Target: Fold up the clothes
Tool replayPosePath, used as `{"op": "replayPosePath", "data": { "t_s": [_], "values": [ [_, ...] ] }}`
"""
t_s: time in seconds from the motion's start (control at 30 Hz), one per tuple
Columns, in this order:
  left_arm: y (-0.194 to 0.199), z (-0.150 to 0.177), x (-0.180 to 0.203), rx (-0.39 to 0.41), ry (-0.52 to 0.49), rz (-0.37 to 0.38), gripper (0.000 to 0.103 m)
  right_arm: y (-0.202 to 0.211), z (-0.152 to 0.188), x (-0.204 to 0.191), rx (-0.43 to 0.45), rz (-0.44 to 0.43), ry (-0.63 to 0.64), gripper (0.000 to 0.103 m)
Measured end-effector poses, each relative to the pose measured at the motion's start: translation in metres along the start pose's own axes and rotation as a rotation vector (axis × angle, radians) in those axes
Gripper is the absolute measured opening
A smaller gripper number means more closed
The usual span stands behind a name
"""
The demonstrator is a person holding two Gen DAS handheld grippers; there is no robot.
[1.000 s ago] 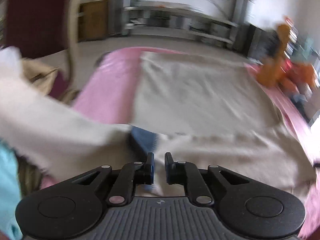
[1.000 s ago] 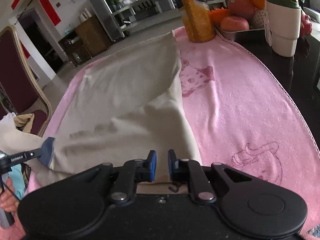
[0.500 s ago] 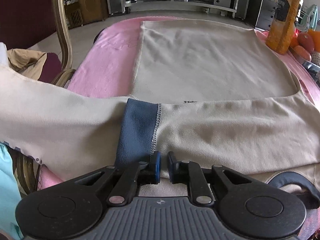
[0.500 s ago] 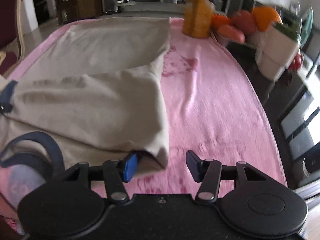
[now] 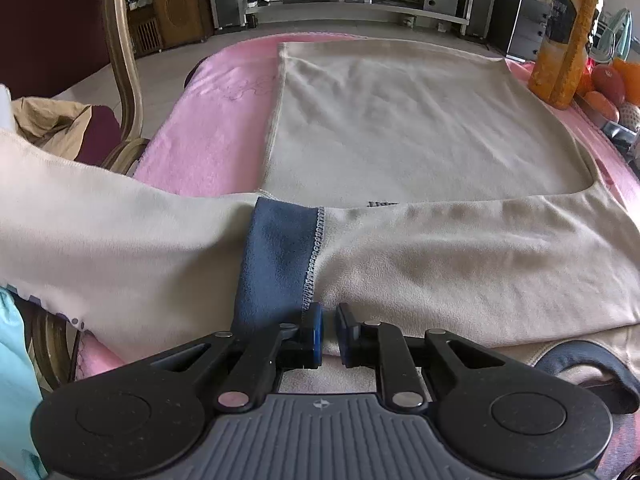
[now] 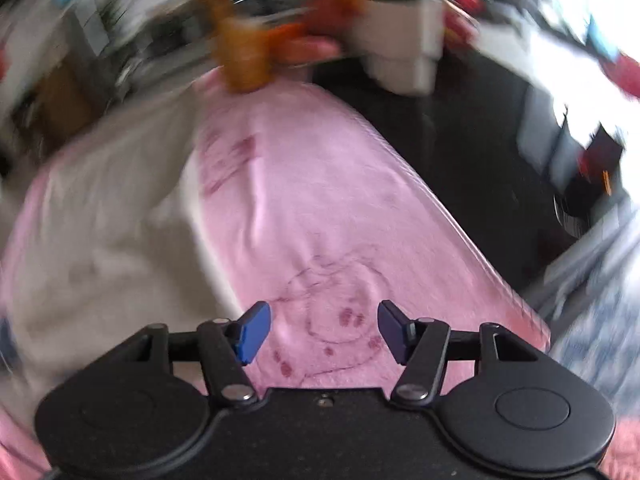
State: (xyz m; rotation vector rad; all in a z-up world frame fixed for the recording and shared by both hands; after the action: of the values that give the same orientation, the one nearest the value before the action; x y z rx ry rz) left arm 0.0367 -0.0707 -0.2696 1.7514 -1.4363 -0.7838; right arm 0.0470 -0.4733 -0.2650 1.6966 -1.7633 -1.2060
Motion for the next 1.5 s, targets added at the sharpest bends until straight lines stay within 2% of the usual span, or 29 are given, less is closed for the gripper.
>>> {"op": "replayPosePath", "data": {
  "t_s": [0.03,0.07,0.1,0.13,0.23,0.27,0.3,0.37,0.43,0.5,0.53,0.6,0.63,0.7,0.8,0.87,0.93,1.17,1.5],
  "values": [
    [0.003,0.001,-0.002,0.001,0.014,0.009,0.014,0.002,-0.002,0.007,0.008,-0.027,-0.060,0.050],
    [0.009,0.001,-0.004,0.014,0.025,0.024,0.013,0.003,-0.005,0.013,0.016,-0.054,-0.120,0.030],
    [0.015,0.001,-0.005,0.036,0.032,0.040,0.013,0.003,-0.007,0.013,0.023,-0.085,-0.138,0.019],
    [0.022,-0.001,-0.005,0.066,0.038,0.059,0.013,0.001,-0.007,0.004,0.022,-0.129,-0.106,0.014],
    [0.029,-0.003,-0.005,0.112,0.056,0.081,0.015,-0.019,-0.004,-0.032,-0.072,-0.310,-0.040,0.014],
    [0.022,-0.002,-0.007,0.086,0.061,0.058,0.015,-0.029,-0.001,-0.041,-0.117,-0.343,-0.037,0.014],
    [0.016,-0.001,-0.008,0.060,0.067,0.037,0.014,-0.039,0.001,-0.047,-0.160,-0.356,-0.040,0.014],
    [0.005,0.003,-0.017,0.008,0.099,0.021,0.017,-0.057,0.006,-0.050,-0.242,-0.324,-0.069,0.014],
    [0.001,0.005,-0.025,-0.030,0.137,0.026,0.018,-0.066,0.007,-0.039,-0.279,-0.285,-0.144,0.003],
    [0.006,0.007,-0.032,-0.048,0.175,0.030,0.019,-0.062,0.004,-0.021,-0.263,-0.264,-0.246,0.004],
    [0.009,0.008,-0.035,-0.054,0.192,0.025,0.020,-0.057,0.002,-0.012,-0.222,-0.221,-0.274,0.005],
    [0.018,0.010,-0.039,-0.036,0.196,-0.013,0.016,-0.043,0.000,0.000,-0.138,-0.141,-0.299,0.021],
    [0.023,0.010,-0.038,-0.012,0.188,-0.033,0.019,-0.038,-0.002,0.001,-0.108,-0.143,-0.301,0.025],
    [0.032,0.009,-0.038,0.028,0.184,-0.037,0.027,-0.031,-0.003,-0.006,-0.075,-0.190,-0.288,0.025],
    [0.040,0.008,-0.039,0.066,0.183,-0.011,0.030,-0.021,-0.005,-0.017,-0.024,-0.262,-0.268,0.030],
    [0.043,0.010,-0.037,0.089,0.165,-0.022,0.031,-0.014,-0.008,-0.031,0.001,-0.315,-0.226,0.039],
    [0.045,0.011,-0.036,0.105,0.153,-0.029,0.032,-0.008,-0.009,-0.047,0.021,-0.365,-0.178,0.044],
    [0.043,0.010,-0.037,0.110,0.162,-0.029,0.037,-0.009,-0.012,-0.071,-0.008,-0.467,-0.118,0.055],
    [0.039,0.013,-0.033,0.109,0.145,-0.045,0.038,-0.009,-0.006,-0.061,-0.023,-0.438,-0.158,0.057]
  ]
}}
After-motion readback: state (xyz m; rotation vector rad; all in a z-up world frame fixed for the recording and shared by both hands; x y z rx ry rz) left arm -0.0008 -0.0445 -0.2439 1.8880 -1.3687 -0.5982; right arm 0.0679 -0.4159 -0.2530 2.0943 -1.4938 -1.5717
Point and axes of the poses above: each gripper's, at about its wrist camera, not at the fingertips, and y roughly against the way its jaws point, x to its right, z to its underside, the point moved 3 cm from there along -y, roughly the way its jaws point, and after that the axes turned 2 degrees about -x, right-handed, at the moved point
